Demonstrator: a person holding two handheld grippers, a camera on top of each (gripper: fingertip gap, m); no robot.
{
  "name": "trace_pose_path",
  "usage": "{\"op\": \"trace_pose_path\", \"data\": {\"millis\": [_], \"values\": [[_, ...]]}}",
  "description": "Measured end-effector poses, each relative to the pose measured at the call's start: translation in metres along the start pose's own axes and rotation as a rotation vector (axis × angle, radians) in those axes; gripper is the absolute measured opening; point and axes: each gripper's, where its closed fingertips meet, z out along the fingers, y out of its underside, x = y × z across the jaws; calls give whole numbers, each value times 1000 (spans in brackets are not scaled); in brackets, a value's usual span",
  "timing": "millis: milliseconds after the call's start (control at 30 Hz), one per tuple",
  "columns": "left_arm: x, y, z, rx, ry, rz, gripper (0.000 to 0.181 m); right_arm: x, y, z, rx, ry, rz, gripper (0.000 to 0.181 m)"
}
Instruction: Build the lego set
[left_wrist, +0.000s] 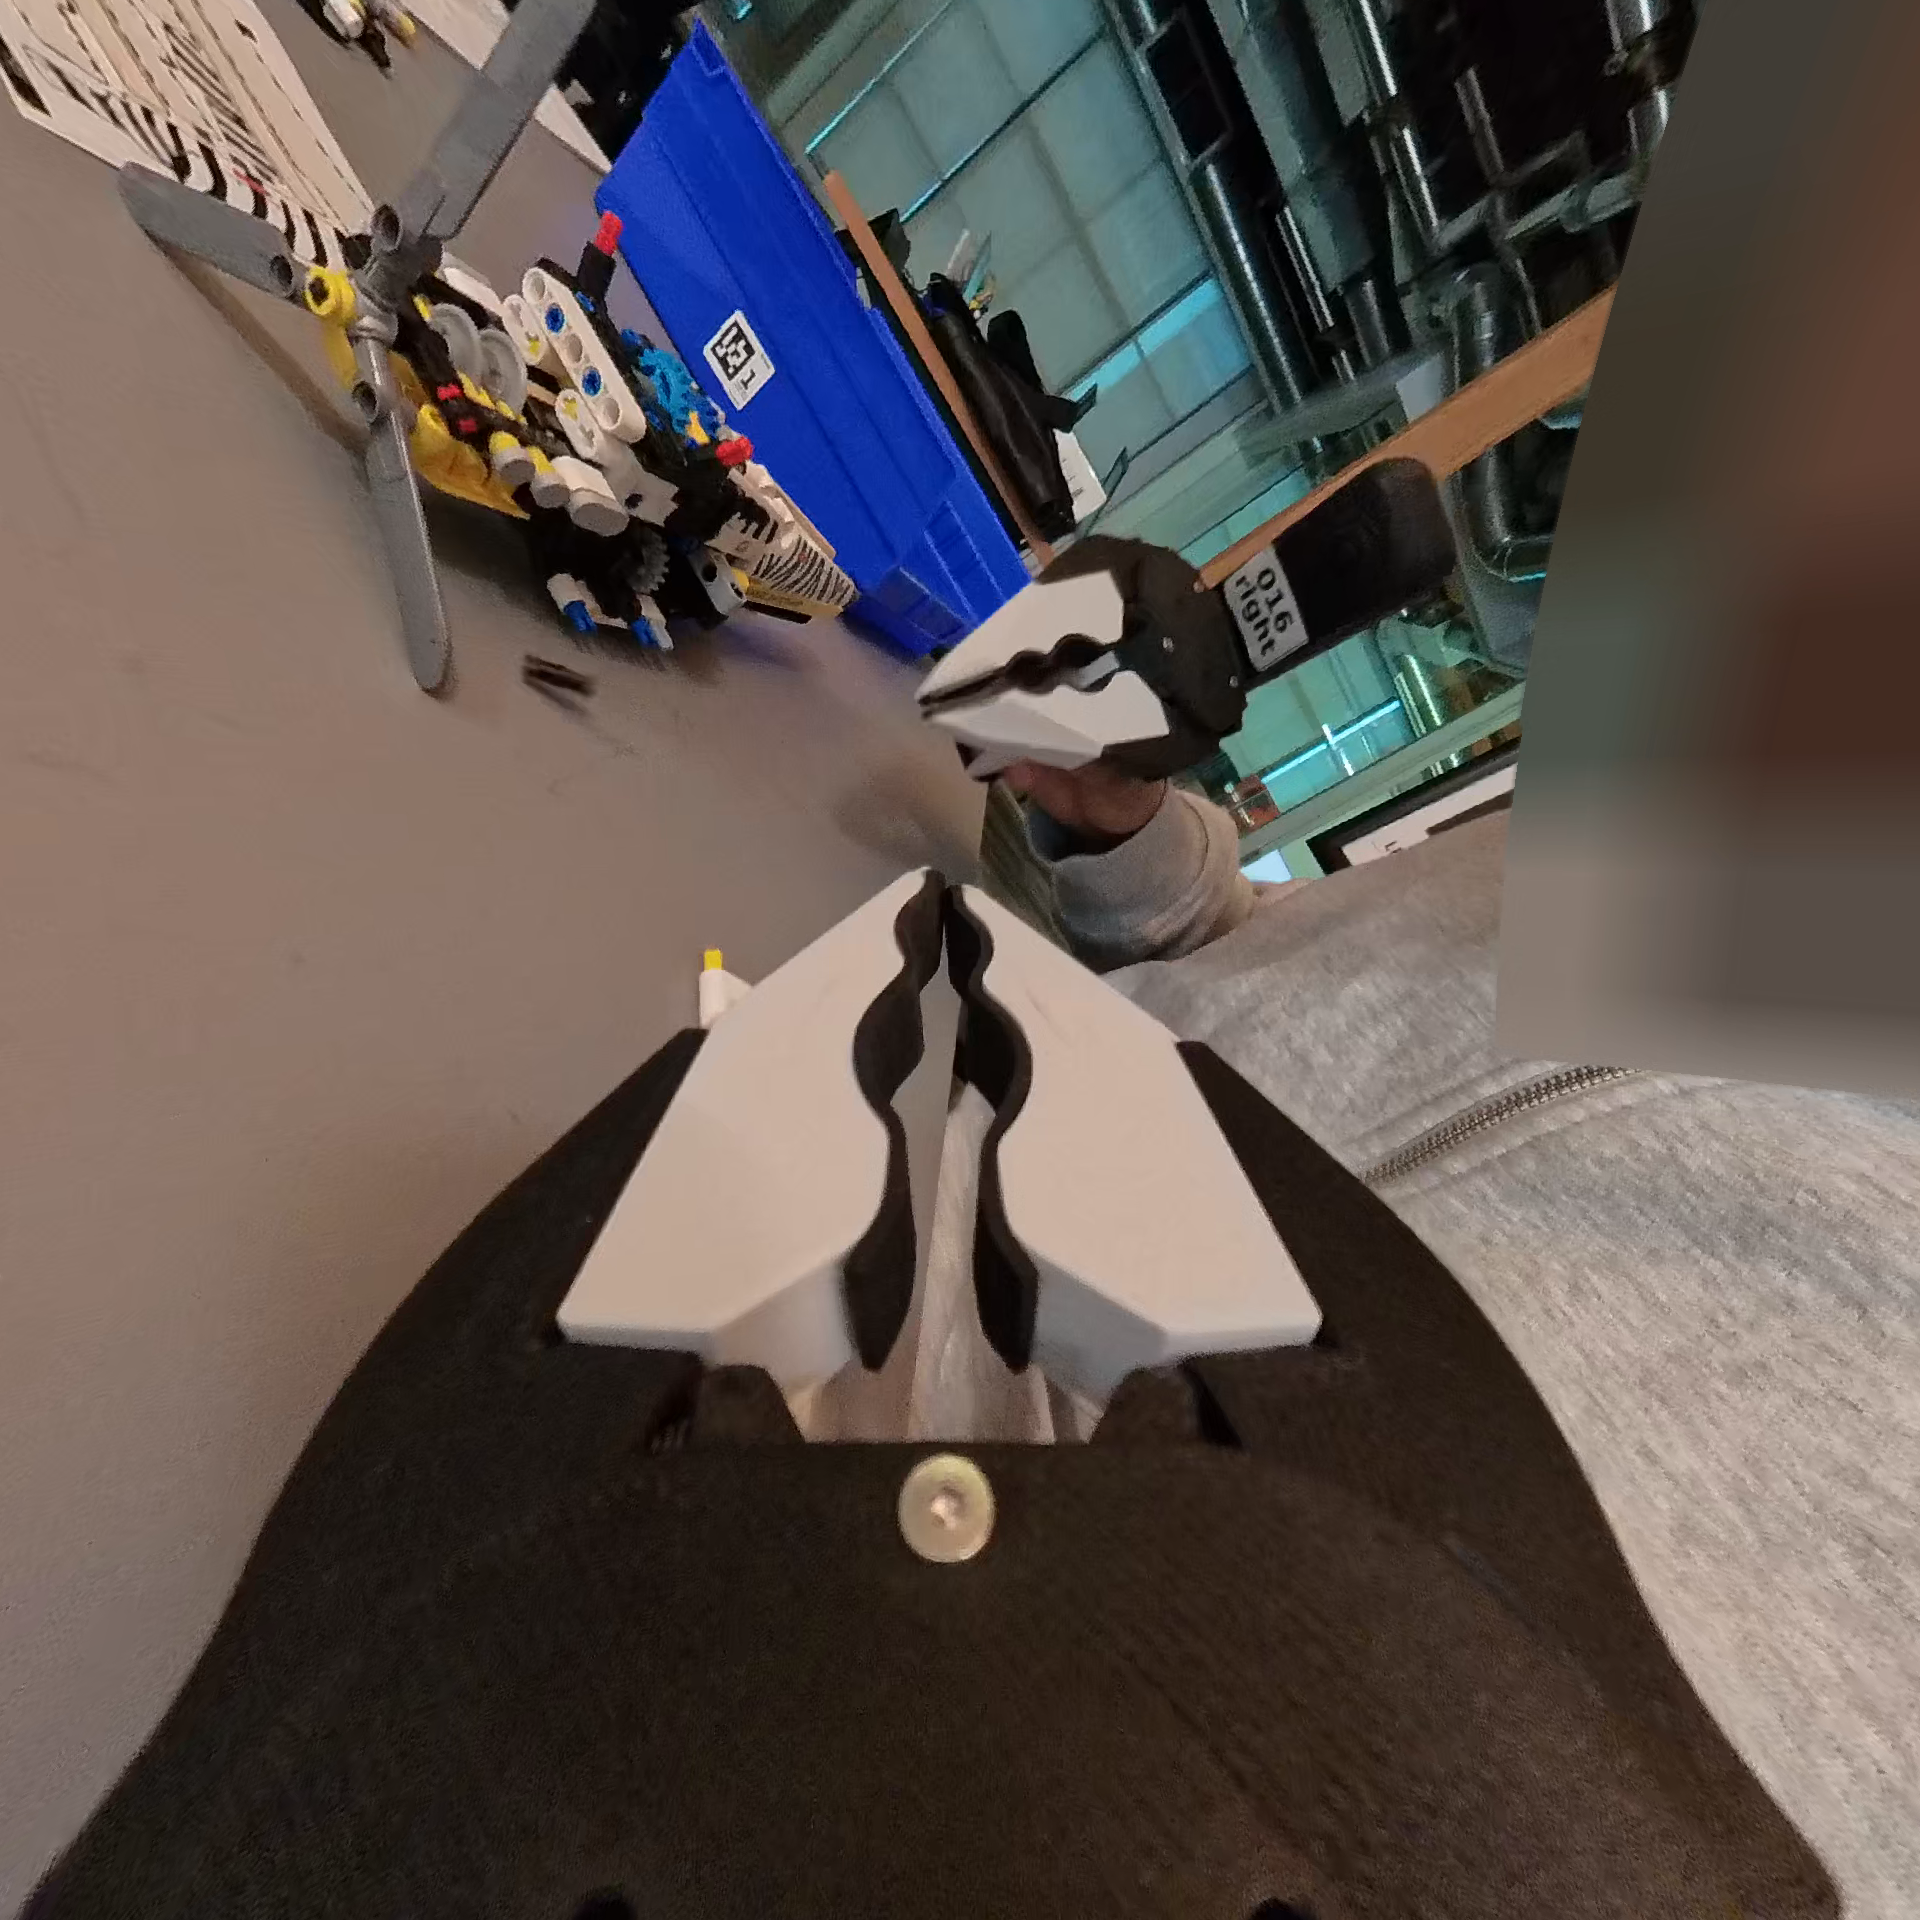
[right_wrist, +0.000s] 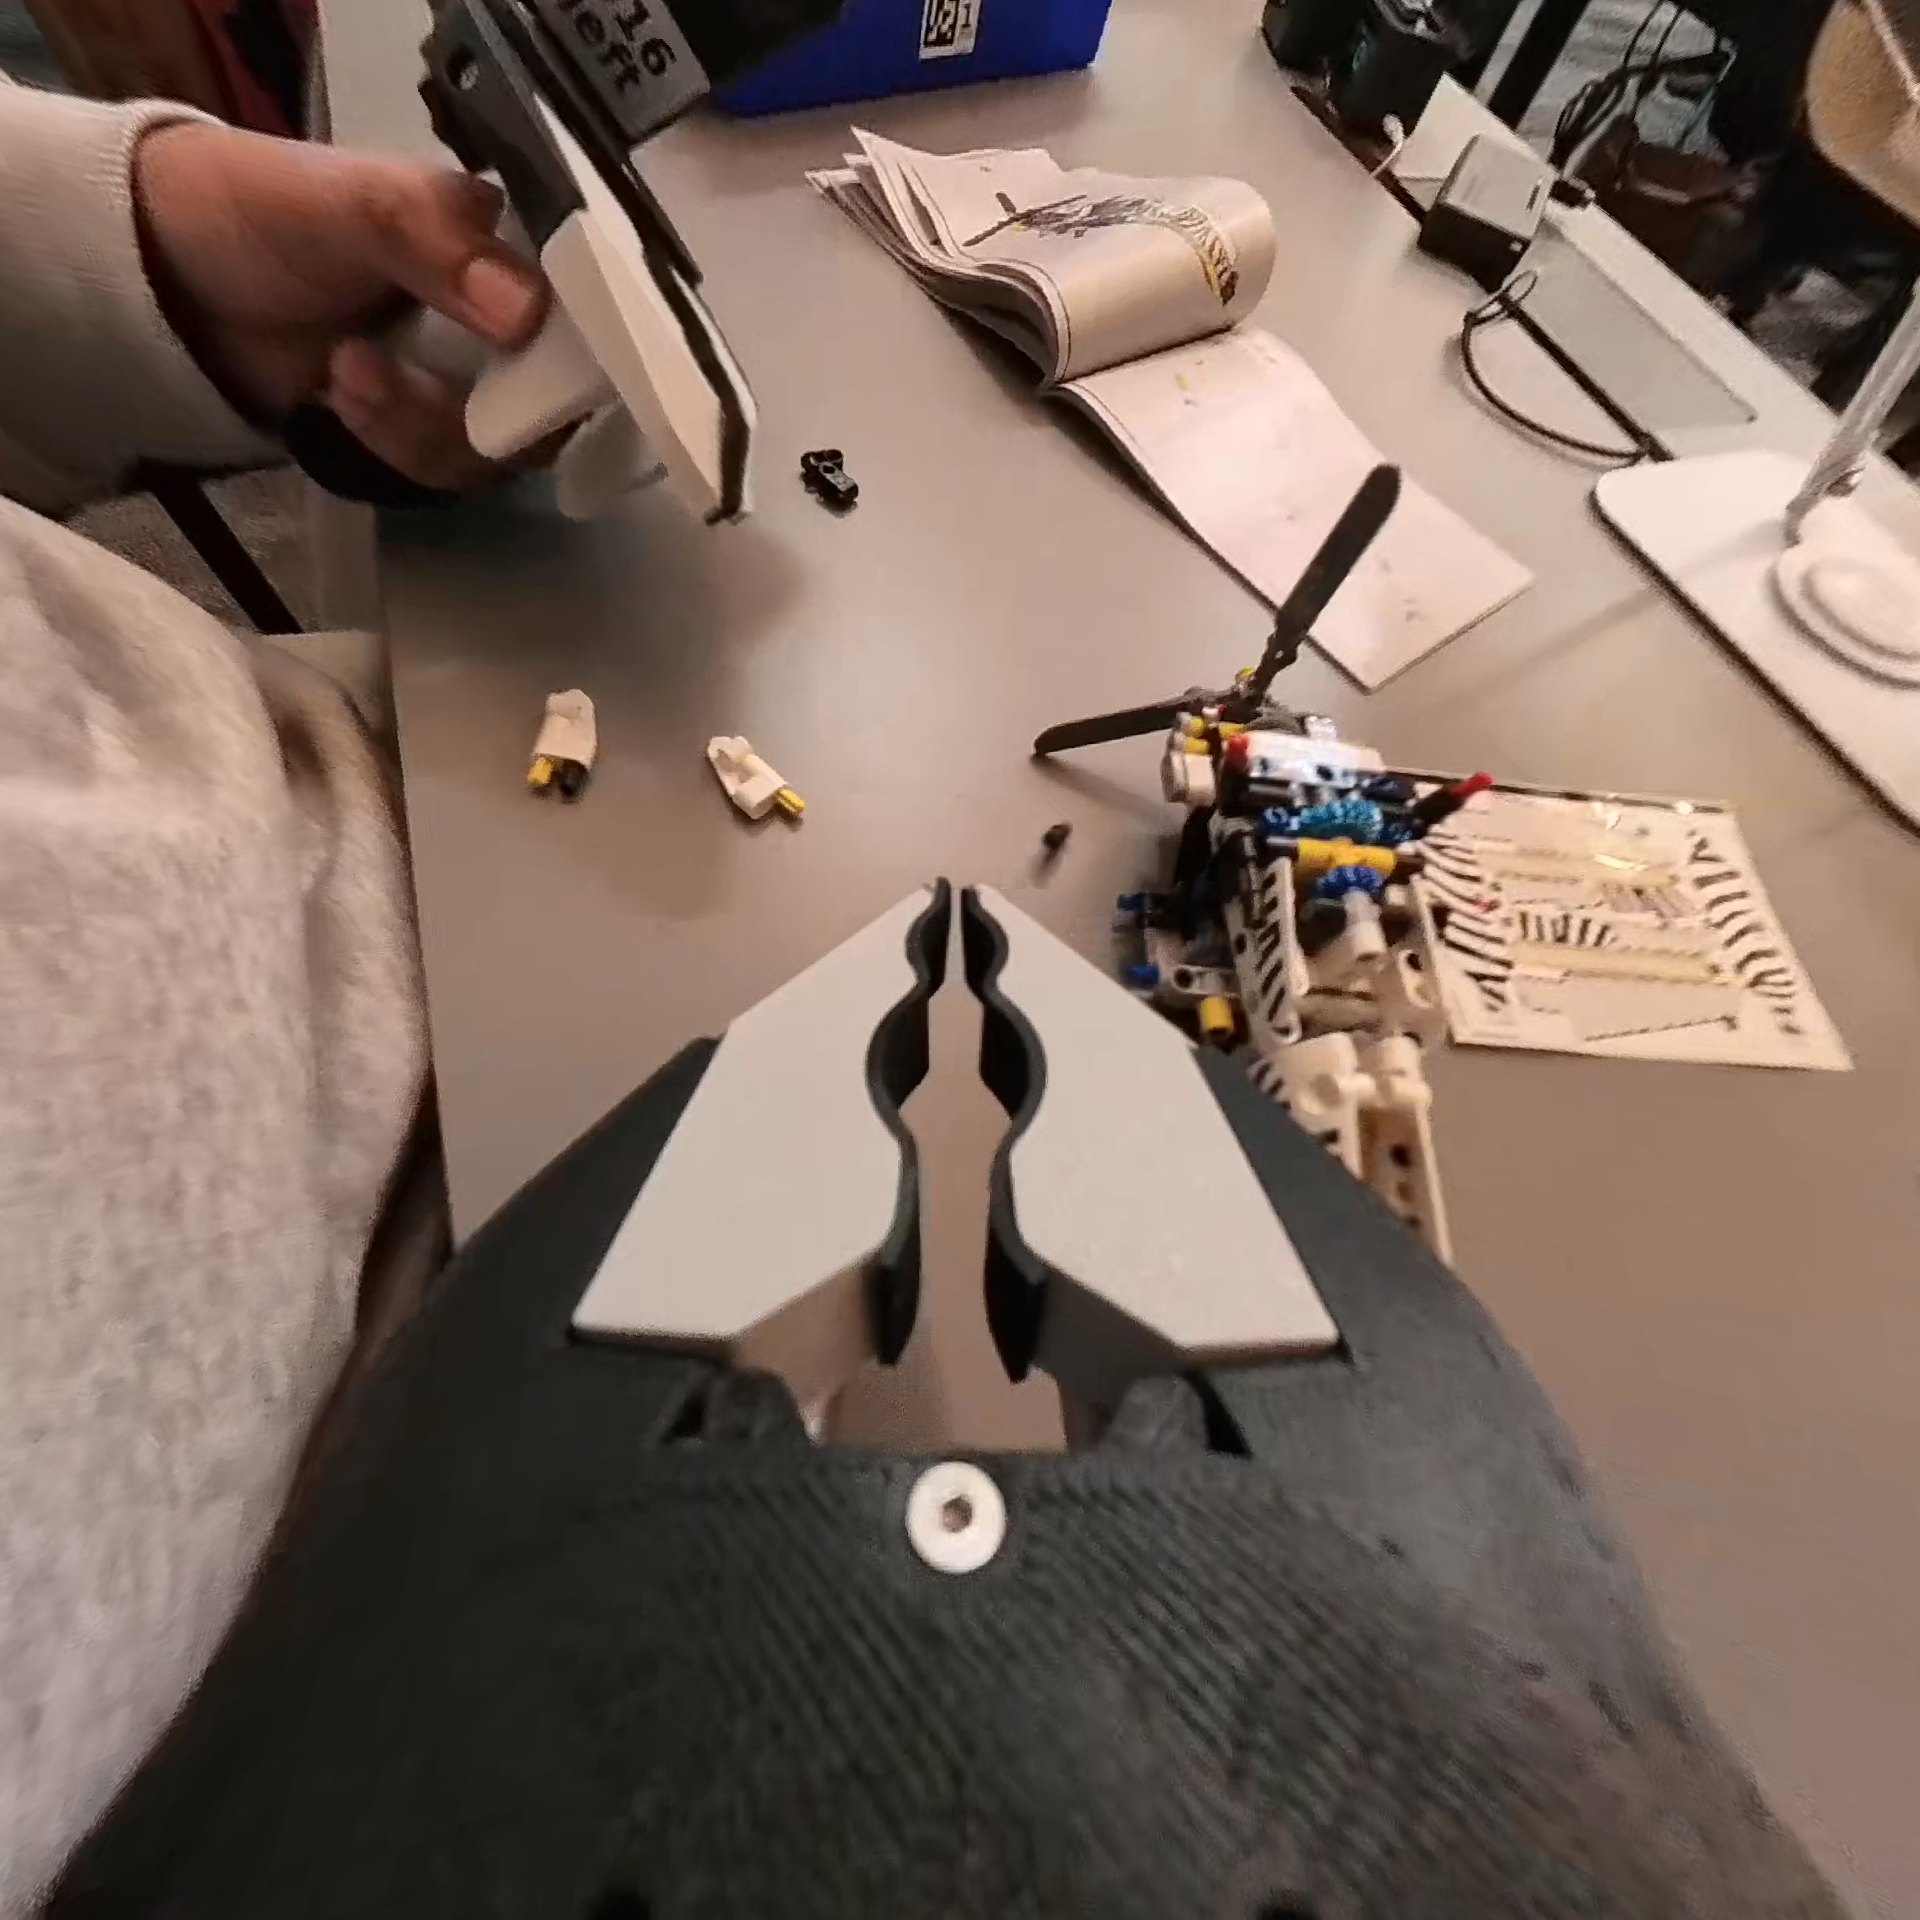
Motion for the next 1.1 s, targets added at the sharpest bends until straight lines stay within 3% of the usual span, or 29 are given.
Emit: {"op": "trace_pose_path", "data": {"millis": [267,467,600,733,833,867,900,1100], "values": [[2,-5,19,-39,-57,98,1,-4,25,40,-191,87,-52,16],[-13,-3,16,-61,-193,218,6,23,25,75,-217,216,194,35],[-29,-11,-1,-56,-394,386,6,28,20,83,-149,232,300,35],[-40,-49,-38,102,-699,661,22,33,24,82,-157,261,305,35],[-34,-66,-59,187,-846,828,22,35,25,83,-164,274,302,35],[-31,-66,-60,194,-850,854,4,36,25,84,-169,282,300,35],[-26,-64,-58,202,-819,873,0,37,26,84,-174,290,299,36],[-20,-62,-62,284,-736,839,0,41,27,89,-198,323,314,33]]}}
